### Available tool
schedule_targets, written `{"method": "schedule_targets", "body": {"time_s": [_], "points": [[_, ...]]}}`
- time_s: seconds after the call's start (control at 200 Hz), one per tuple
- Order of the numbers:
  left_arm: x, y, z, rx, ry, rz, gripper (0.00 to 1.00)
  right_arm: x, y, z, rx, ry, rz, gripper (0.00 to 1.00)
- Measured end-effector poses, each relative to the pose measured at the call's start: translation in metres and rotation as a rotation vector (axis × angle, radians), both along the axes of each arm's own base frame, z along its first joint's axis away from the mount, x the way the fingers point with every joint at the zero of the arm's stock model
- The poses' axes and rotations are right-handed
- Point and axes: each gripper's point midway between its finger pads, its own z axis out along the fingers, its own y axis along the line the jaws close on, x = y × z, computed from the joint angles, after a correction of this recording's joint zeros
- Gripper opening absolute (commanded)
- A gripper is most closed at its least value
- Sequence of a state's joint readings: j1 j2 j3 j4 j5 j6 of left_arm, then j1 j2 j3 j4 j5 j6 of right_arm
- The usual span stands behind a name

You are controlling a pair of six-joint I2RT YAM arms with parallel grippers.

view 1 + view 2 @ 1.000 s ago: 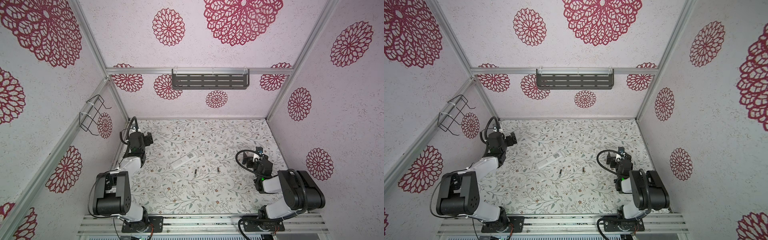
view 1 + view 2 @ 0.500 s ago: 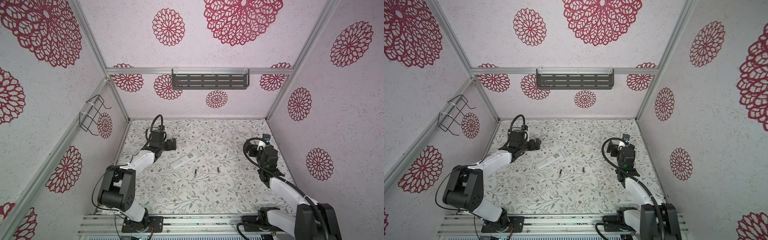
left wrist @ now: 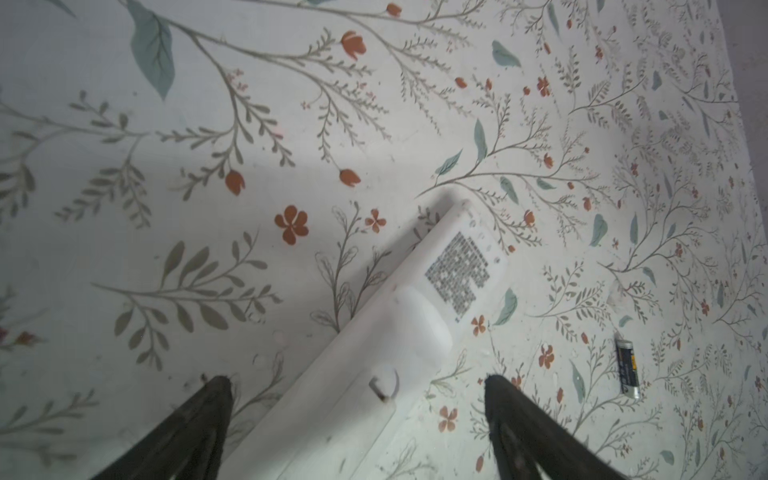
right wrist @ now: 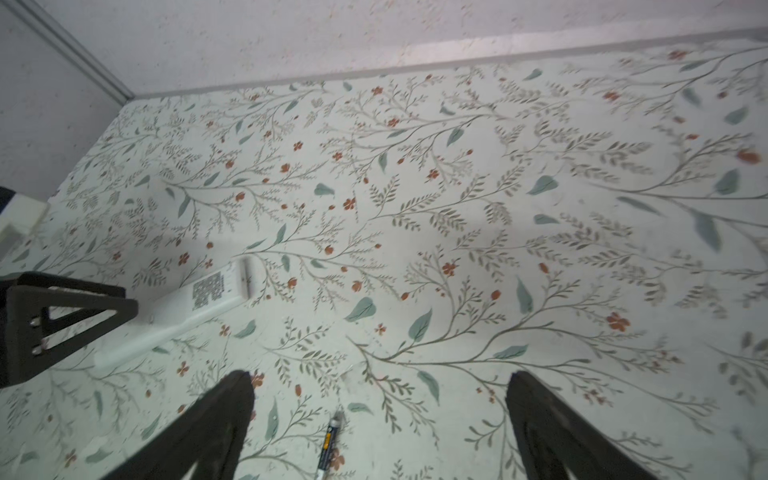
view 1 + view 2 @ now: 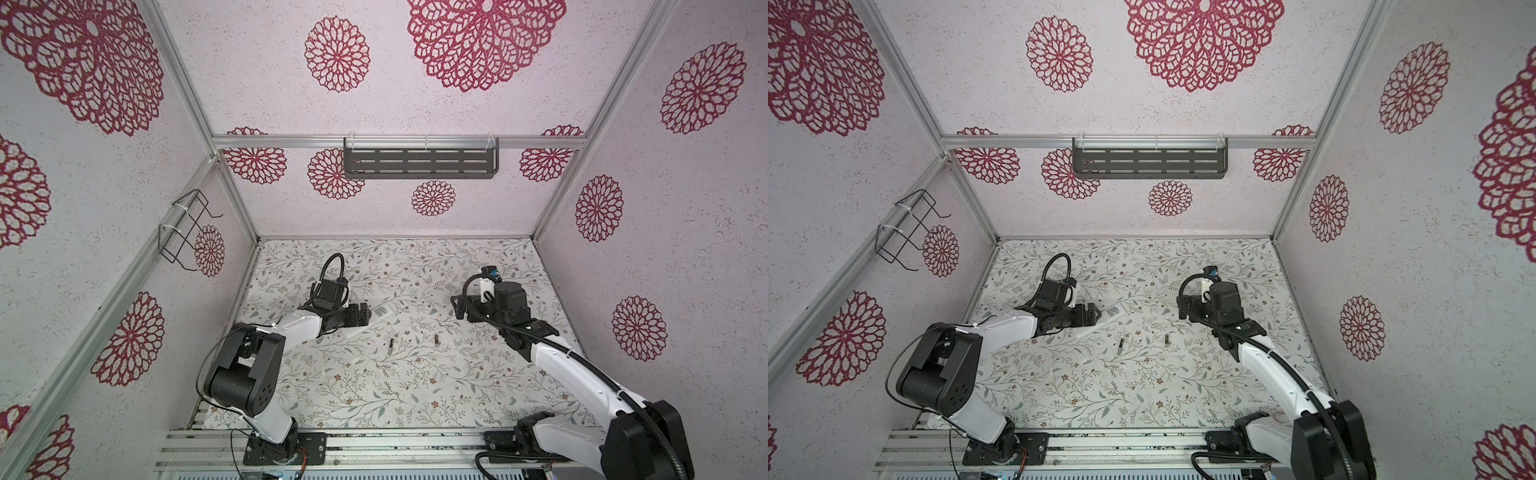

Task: Load the batteries into the remote control
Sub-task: 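Move the left gripper toward the white remote while the right gripper approaches it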

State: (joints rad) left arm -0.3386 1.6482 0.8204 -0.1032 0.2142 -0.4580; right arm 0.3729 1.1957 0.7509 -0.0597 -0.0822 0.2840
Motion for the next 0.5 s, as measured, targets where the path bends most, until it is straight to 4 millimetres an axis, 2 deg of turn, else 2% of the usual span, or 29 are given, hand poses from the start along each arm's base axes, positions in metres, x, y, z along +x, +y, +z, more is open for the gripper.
{"method": "schedule_targets", "body": {"time_s": [0.085,0.275,0.381,0.501], "points": [[-0.012,0.000,-0.007,0.004,0.023,-0.006,0.97,-0.001,0.022,-0.015,0.010,0.071,0.051,0.99],[-0.038,-0.005,-0.003,-0.039,0.034,-0.028,0.97,-0.003,0.071,-0.051,0.046,0.225,0.132,0.99],[-0.051,-0.015,0.001,-0.073,0.035,-0.053,0.97,0.006,0.096,-0.066,0.060,0.288,0.156,0.99],[-0.052,-0.023,0.010,-0.126,0.011,-0.065,0.97,0.022,0.128,-0.077,0.069,0.334,0.189,0.99]]}}
